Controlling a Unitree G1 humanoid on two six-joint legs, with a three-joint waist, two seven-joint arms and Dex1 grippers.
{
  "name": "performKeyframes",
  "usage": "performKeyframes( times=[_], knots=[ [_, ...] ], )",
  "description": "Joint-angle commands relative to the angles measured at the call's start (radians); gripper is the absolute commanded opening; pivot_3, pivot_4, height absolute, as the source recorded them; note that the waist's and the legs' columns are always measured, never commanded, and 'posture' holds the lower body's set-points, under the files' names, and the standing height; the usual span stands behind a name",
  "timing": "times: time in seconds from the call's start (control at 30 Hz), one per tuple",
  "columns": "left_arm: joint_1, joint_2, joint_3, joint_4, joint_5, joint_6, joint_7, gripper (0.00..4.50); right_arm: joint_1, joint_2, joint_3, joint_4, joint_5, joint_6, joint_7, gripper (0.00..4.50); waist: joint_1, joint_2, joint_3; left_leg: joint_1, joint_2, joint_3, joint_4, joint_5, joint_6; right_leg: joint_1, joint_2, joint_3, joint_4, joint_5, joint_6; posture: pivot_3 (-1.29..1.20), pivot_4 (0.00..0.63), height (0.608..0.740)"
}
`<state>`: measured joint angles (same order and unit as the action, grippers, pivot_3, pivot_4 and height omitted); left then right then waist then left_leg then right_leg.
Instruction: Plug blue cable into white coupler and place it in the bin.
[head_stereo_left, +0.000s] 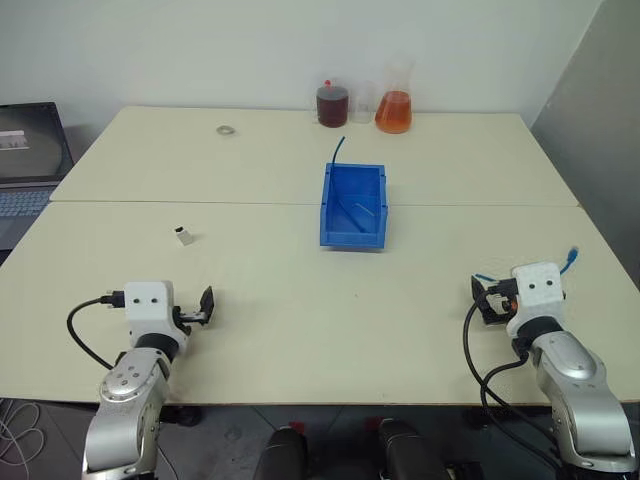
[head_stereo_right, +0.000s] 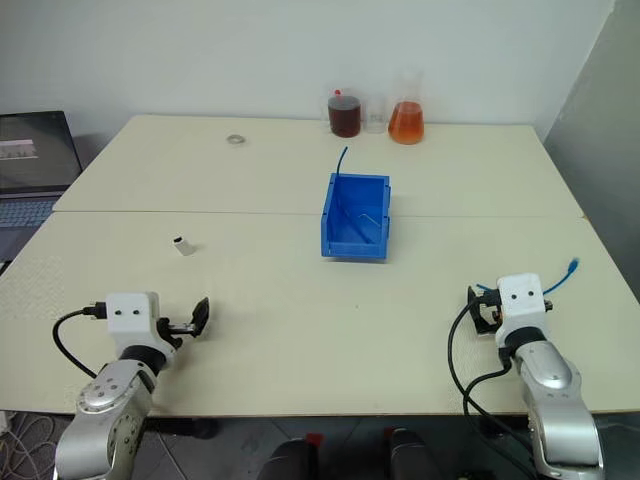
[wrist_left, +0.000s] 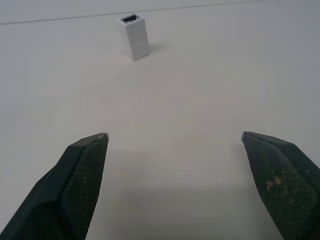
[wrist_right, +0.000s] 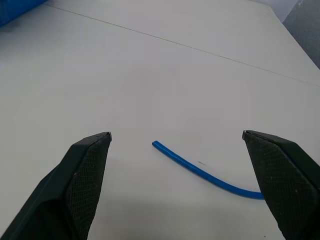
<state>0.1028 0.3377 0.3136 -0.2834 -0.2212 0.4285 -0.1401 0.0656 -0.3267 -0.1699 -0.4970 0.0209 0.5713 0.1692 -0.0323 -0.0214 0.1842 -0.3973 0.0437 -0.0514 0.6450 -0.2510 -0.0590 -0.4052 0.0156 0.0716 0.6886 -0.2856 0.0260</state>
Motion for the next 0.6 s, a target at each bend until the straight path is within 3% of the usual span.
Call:
performKeyframes(
  times=[0.03, 0.4, 0.6],
  knots=[
    [-0.007, 0.0, -0.001, -0.048, 0.015, -0.012, 0.009, 4.5, 0.006, 0.011, -0.009, -0.034, -0.03, -0.001, -0.041, 4.47, 0.0, 0.0, 0.0, 0.0, 0.0, 0.0, 0.0, 0.0, 0.0, 0.0, 0.0, 0.0, 0.0, 0.0, 0.0, 0.0, 0.15, 0.74],
    [-0.024, 0.008, 0.006, -0.012, 0.005, -0.028, -0.02, 4.5, 0.027, -0.003, -0.036, -0.043, -0.047, -0.002, -0.044, 4.47, 0.0, 0.0, 0.0, 0.0, 0.0, 0.0, 0.0, 0.0, 0.0, 0.0, 0.0, 0.0, 0.0, 0.0, 0.0, 0.0, 0.15, 0.74],
    [-0.011, 0.006, 0.002, -0.02, 0.001, -0.027, -0.042, 4.5, 0.122, 0.008, -0.1, -0.108, -0.033, 0.042, -0.048, 4.47, 0.001, 0.0, 0.0, 0.0, 0.0, 0.0, 0.0, 0.0, 0.0, 0.0, 0.0, 0.0, 0.0, 0.0, 0.0, 0.0, 0.15, 0.74]
  ],
)
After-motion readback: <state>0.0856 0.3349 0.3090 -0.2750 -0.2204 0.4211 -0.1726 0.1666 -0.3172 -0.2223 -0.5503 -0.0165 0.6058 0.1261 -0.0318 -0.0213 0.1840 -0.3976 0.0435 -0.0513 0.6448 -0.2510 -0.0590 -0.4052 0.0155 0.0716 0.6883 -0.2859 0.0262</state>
